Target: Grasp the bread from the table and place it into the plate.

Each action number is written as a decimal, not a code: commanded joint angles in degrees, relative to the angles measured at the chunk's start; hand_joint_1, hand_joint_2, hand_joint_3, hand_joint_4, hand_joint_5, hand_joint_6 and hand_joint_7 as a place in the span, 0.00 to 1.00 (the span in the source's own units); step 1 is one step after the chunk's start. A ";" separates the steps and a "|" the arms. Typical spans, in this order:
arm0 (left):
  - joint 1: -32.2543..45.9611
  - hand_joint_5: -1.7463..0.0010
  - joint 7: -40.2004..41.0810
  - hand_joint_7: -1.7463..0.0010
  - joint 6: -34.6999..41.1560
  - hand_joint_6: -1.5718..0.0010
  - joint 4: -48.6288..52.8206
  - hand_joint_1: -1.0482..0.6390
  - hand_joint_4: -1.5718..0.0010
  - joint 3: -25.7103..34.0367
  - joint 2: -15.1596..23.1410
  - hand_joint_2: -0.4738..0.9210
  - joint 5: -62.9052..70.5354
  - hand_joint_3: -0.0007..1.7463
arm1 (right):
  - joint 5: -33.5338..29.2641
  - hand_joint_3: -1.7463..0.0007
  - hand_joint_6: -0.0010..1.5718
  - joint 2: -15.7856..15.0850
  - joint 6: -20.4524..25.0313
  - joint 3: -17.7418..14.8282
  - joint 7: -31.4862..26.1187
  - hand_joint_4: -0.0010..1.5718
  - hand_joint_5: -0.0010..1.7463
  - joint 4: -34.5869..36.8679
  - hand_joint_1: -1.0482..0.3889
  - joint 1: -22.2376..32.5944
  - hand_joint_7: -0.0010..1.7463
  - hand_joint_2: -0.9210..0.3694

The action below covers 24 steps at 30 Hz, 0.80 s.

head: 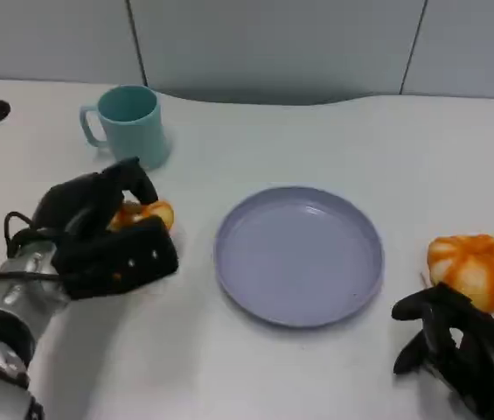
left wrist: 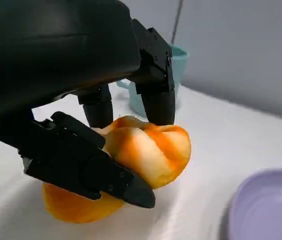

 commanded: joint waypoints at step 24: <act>-9.48 0.00 -5.56 0.00 -11.05 0.58 -5.54 0.56 0.42 -7.09 -10.67 0.96 5.34 0.01 | -0.74 0.68 0.26 0.35 -1.72 0.91 -0.20 0.33 1.00 1.90 0.53 -0.04 0.88 0.00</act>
